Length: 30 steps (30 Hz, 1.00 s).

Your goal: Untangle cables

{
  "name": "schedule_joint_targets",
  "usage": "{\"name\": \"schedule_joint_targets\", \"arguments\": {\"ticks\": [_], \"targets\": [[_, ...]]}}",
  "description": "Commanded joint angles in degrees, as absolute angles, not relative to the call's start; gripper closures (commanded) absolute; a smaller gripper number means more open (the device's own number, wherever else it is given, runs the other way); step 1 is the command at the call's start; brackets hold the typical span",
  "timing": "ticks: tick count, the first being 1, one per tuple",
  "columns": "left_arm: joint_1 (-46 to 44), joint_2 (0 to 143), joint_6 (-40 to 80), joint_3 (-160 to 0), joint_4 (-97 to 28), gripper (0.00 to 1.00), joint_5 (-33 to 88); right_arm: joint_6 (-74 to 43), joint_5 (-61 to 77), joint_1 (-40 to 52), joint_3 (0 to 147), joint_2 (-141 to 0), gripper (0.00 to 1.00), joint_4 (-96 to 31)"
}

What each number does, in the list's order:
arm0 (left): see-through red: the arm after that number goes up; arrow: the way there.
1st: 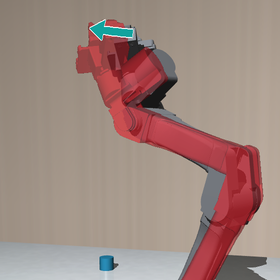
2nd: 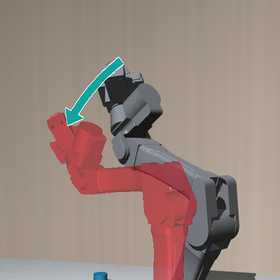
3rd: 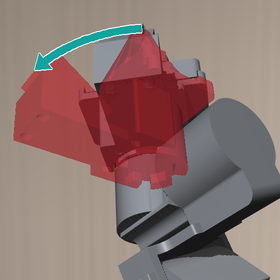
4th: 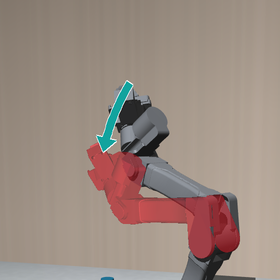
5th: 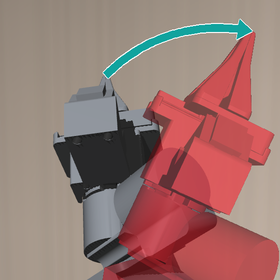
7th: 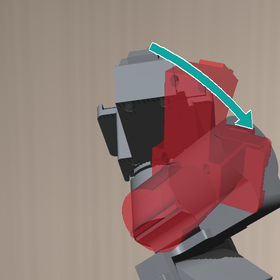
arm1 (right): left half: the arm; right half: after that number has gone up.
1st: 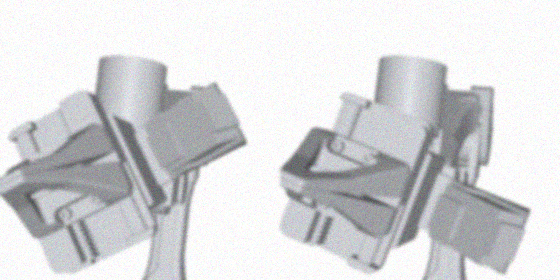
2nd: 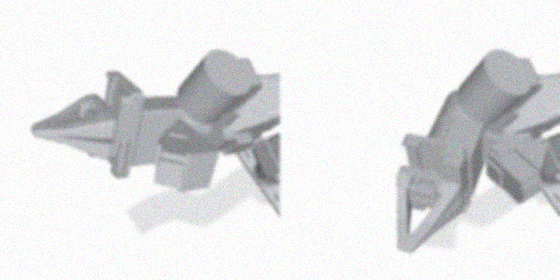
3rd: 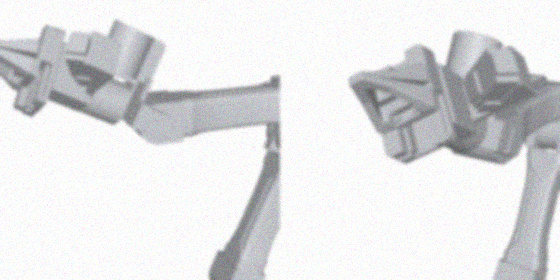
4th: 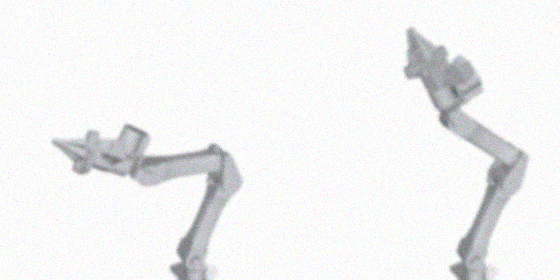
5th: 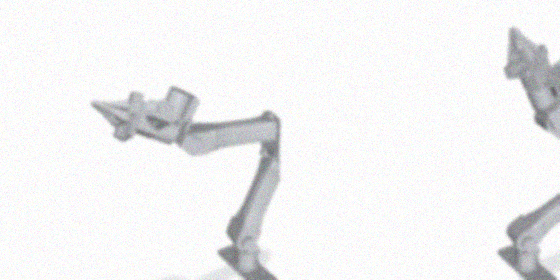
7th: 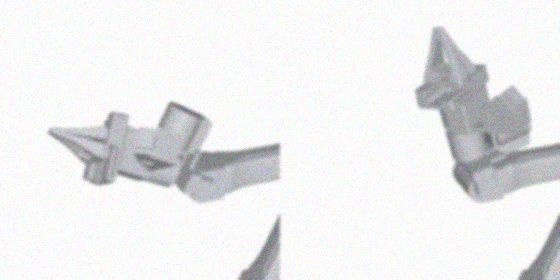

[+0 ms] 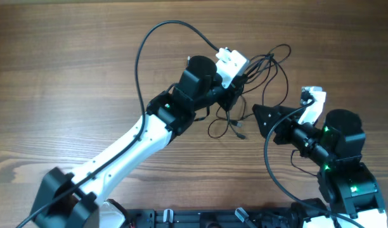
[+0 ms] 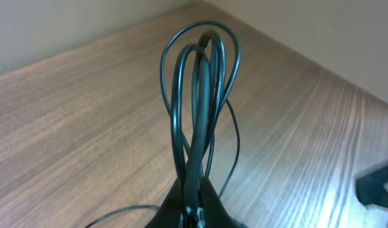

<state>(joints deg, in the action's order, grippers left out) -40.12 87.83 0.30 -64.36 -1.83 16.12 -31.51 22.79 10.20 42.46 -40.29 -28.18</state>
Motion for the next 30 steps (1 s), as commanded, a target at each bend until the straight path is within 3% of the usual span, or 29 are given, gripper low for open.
{"name": "schedule_joint_targets", "arguments": {"ticks": [1, 9, 18, 19, 20, 22, 23, 25, 30], "targets": [[-39.97, 82.11, 0.67, -64.86, -4.75, 0.96, 16.32, -35.05, 25.36, 10.11, 42.70, -40.29, 0.16, -23.16], [-39.97, 76.42, 0.67, -64.86, -7.35, 0.96, 37.15, -36.21, 28.25, 10.11, 42.70, -40.29, 0.16, -16.49], [-39.97, 76.44, 0.64, -64.84, -8.45, 0.96, 39.16, -36.18, 31.48, 10.11, 42.70, -40.29, 0.22, -11.57], [-39.97, 76.44, 0.64, -64.84, -8.45, 0.96, 39.18, -36.21, 31.97, 10.11, 42.70, -40.29, 0.25, -11.55], [-39.97, 76.44, 0.64, -64.84, -8.45, 0.96, 39.16, -36.16, 32.51, 10.11, 42.70, -40.29, 0.35, -11.57], [-39.94, 76.44, 0.64, -64.84, -8.38, 0.96, 39.13, -36.12, 32.97, 10.11, 42.70, -40.29, 0.59, -11.60], [-39.94, 76.44, 0.62, -64.84, -8.36, 0.96, 39.13, -36.14, 32.99, 10.11, 42.70, -40.29, 0.76, -11.62], [-39.88, 76.44, 0.62, -64.84, -8.27, 0.96, 38.70, -36.14, 33.12, 10.11, 42.70, -40.29, 0.95, -11.64], [-38.96, 76.42, 0.64, -64.86, -7.73, 0.96, 38.41, -36.01, 33.12, 10.11, 42.70, -40.29, 0.96, -11.64]]}}
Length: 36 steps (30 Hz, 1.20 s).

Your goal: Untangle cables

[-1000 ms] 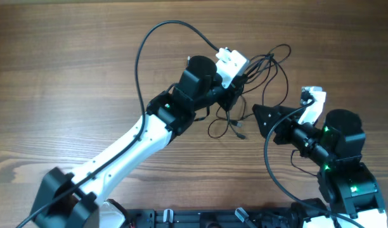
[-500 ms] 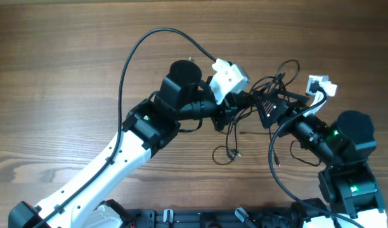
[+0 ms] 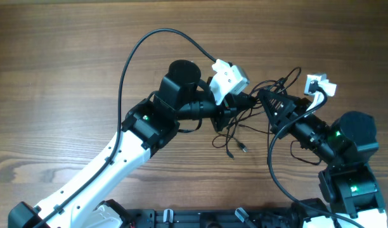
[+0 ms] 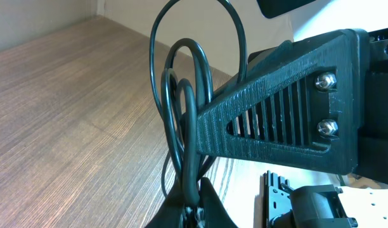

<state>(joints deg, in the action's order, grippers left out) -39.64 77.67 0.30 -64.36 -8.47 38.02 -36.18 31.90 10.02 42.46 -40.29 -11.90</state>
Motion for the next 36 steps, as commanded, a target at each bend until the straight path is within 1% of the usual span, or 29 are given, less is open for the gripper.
{"name": "schedule_joint_targets", "arguments": {"ticks": [1, 4, 8, 10, 14, 15, 17, 18, 20, 22, 23, 25, 30, 33, 36], "targets": [[-38.96, 76.42, 0.62, -64.86, -7.73, 0.96, 38.26, -36.03, 33.17, 10.11, 42.70, -40.29, 0.96, -11.64], [-37.43, 76.42, 2.11, -64.84, -5.89, 0.96, 35.64, -35.94, 34.70, 10.11, 42.70, -40.29, 0.96, -11.62], [-32.86, 76.42, 11.40, -64.86, -1.74, 0.95, 36.18, -34.63, 36.14, 10.11, 42.70, -40.29, 0.96, -11.66], [-32.71, 76.42, 11.35, -64.84, -1.98, 0.95, 38.59, -34.65, 36.14, 10.11, 42.70, -40.29, 0.96, -11.60], [-32.73, 76.49, 10.70, -64.84, -3.51, 0.96, 38.70, -35.70, 36.29, 10.11, 42.70, -40.29, 0.96, -10.44], [-32.73, 76.51, 10.11, -64.84, -4.73, 0.96, 38.57, -36.49, 37.71, 10.11, 42.70, -40.29, 0.95, -8.29], [-32.73, 76.51, 4.49, -64.84, -8.03, 0.96, 37.54, -40.34, 40.38, 10.11, 42.70, -40.29, 0.96, -2.31], [-32.73, 76.51, 3.16, -64.84, -10.41, 0.96, 34.17, -44.64, 41.28, 10.11, 42.70, -40.29, 0.96, 2.96], [-32.71, 76.51, 3.16, -64.84, -12.49, 0.96, 30.70, -50.52, 41.25, 10.11, 42.70, -40.29, 0.96, 10.24], [-32.71, 76.51, 2.94, -64.84, -14.22, 0.96, 30.30, -56.88, 40.07, 10.11, 42.70, -40.29, 0.96, 19.92], [-32.71, 76.51, 2.96, -64.84, -15.00, 0.96, 30.33, -58.94, 38.20, 10.11, 42.70, -40.29, 0.96, 23.46], [-32.71, 76.51, 2.94, -64.84, -16.23, 0.96, 30.30, -62.13, 32.53, 10.11, 42.70, -40.29, 0.96, 25.93], [-32.71, 76.49, 0.99, -64.84, -20.12, 0.96, 30.30, -71.33, 20.73, 10.11, 42.70, -40.29, 0.96, 26.39], [-32.71, 76.49, -3.46, -64.84, -23.55, 0.96, 29.95, -80.18, 8.64, 10.09, 42.70, -40.29, 0.96, 27.18], [-32.71, 76.49, -5.82, -64.84, -26.83, 0.96, 25.30, -89.93, -6.04, 10.09, 42.70, -40.29, 0.96, 27.11]]}}
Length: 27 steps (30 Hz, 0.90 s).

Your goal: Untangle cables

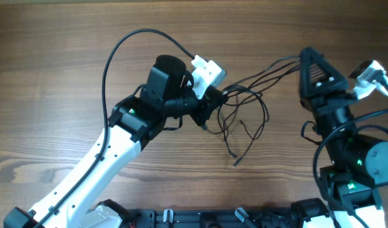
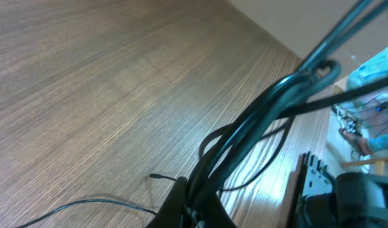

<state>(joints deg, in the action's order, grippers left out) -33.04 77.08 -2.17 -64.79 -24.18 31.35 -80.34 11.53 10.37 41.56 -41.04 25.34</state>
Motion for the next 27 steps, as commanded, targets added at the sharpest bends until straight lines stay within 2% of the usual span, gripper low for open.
{"name": "schedule_joint_targets", "arguments": {"ticks": [1, 3, 6, 8, 9, 13, 16, 20, 24, 27], "targets": [[-32.71, 76.49, -5.82, -64.84, -27.46, 0.96, 23.77, -92.58, -10.55, 10.09, 42.70, -40.29, 0.96, 26.96], [-32.71, 76.47, -5.82, -64.84, -28.75, 0.96, 20.64, -98.74, -22.98, 10.09, 42.68, -40.29, 0.85, 26.96], [-32.38, 76.14, -5.82, -64.84, -29.21, 0.96, 20.25, -98.74, -38.28, 10.04, 42.70, -40.29, 0.58, 25.89], [-31.33, 75.66, -5.82, -64.84, -29.89, 0.96, 20.25, -98.56, -40.73, 9.19, 42.68, -40.29, 0.47, 24.08], [-29.98, 74.94, -5.82, -64.84, -30.87, 0.96, 20.25, -98.56, -40.73, 7.27, 42.68, -40.29, 0.35, 20.95], [-24.77, 72.62, -8.84, -64.84, -33.71, 0.96, 18.55, -99.92, -40.12, 0.14, 42.68, -40.29, 0.09, 8.36], [-21.21, 71.88, -8.80, -64.84, -34.15, 0.96, 13.06, -102.15, -35.75, -1.87, 42.70, -40.29, 0.06, 3.07], [-17.63, 71.61, -8.56, -64.84, -34.13, 0.96, 12.95, -101.95, -30.68, -1.96, 42.70, -40.29, 0.01, -2.42], [-14.06, 71.55, -1.04, -64.84, -34.17, 0.96, 11.03, -101.86, -25.19, -1.96, 42.68, -40.29, 0.00, -10.46], [-14.02, 71.55, -1.26, -64.84, -32.99, 0.96, 17.69, -82.72, -8.91, -1.96, 42.68, -41.36, 0.00, -13.10]]}}
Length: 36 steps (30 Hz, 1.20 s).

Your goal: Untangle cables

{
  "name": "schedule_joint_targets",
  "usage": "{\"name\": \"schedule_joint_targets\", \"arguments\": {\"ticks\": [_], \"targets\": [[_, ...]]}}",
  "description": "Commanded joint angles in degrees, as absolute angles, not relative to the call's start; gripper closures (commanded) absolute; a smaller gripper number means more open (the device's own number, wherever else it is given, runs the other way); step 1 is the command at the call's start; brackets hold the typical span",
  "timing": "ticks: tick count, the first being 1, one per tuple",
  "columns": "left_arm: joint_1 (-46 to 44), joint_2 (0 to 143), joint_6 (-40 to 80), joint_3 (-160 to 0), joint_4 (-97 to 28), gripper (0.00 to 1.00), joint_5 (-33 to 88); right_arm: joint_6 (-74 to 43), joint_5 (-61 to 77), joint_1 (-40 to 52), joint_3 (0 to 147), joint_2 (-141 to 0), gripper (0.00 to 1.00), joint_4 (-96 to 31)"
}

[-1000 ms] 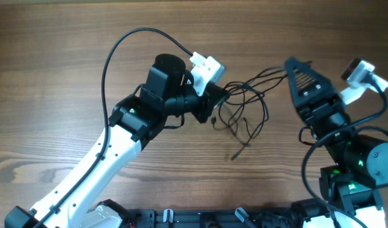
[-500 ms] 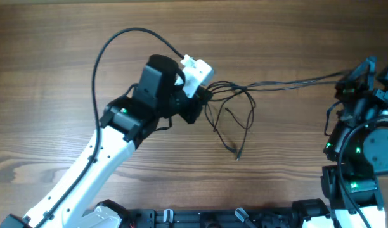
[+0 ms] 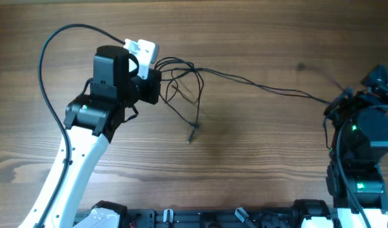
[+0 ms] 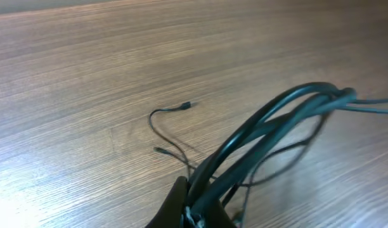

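A bundle of thin black cables (image 3: pixel 181 79) hangs in loops at my left gripper (image 3: pixel 157 85), which is shut on it at the table's back left. In the left wrist view the thick loops (image 4: pixel 276 117) rise out of the left gripper (image 4: pixel 197 212), whose jaws are pressed together on them. One long strand (image 3: pixel 264 85) runs stretched to the right into my right gripper (image 3: pixel 333 106), whose fingers are mostly hidden under the arm. A loose plug end (image 3: pixel 191 138) dangles toward the table's middle. Another thin end (image 4: pixel 184 105) lies on the wood.
The wooden table (image 3: pixel 257 164) fills the overhead view. The left arm's own black wire (image 3: pixel 48 50) arcs over the back left. A black rail (image 3: pixel 232 216) runs along the front edge. The right arm's body (image 3: pixel 365 133) stands at the far right.
My left gripper has moved left with the bundle and the right arm has moved further right. The strands between them are now drawn out into one long line, with fewer loops.
The left gripper held a tight knot of cables at the table's middle while the right gripper stood apart. Then the right gripper was at the knot. Then the two were apart with strands stretched between them, and now they are far apart.
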<state>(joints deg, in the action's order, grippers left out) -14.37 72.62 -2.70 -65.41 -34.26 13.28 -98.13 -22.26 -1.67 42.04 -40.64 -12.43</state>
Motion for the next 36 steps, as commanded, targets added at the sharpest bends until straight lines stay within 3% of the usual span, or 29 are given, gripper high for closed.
{"name": "schedule_joint_targets", "arguments": {"ticks": [1, 6, 12, 14, 16, 18, 21, 26, 31, 36], "targets": [[-14.02, 71.55, -1.26, -64.84, -32.60, 0.96, 18.48, -78.65, -4.51, -1.96, 42.68, -41.98, 0.00, -13.96], [-14.02, 71.31, -1.17, -64.86, -31.03, 0.96, 18.85, -70.13, 14.59, -1.96, 42.68, -47.42, 0.00, -26.59], [-14.02, 70.87, -0.01, -64.86, -30.85, 0.96, 18.85, -68.49, 23.09, -1.96, 42.68, -55.13, 0.00, -35.29], [-14.02, 70.85, 0.47, -64.86, -30.81, 0.96, 20.47, -62.04, 27.62, -1.96, 42.70, -55.70, 0.00, -34.89], [-14.02, 70.85, -1.43, -64.86, -30.57, 0.96, 26.63, -52.38, 33.52, -1.96, 42.70, -55.35, 0.00, -31.88], [-14.02, 70.87, -9.67, -64.86, -30.35, 0.96, 43.51, -39.38, 44.86, -1.96, 42.72, -54.85, 0.00, -24.60], [-14.92, 70.87, -11.64, -64.86, -29.12, 0.96, 54.61, -32.18, 52.97, -1.96, 43.18, -53.17, 0.00, -19.20], [-21.10, 70.87, -11.60, -64.86, -26.70, 0.96, 55.00, -24.77, 53.23, -1.93, 47.57, -49.01, 0.00, -23.68], [-24.97, 70.87, -9.41, -64.86, -23.46, 0.96, 52.88, -3.29, 52.56, -1.93, 60.10, -48.36, 0.00, -41.45], [-28.53, 70.87, -0.47, -64.86, -14.20, 0.96, 52.88, 0.45, 39.44, -1.89, 65.41, -48.38, 0.01, -49.63]]}}
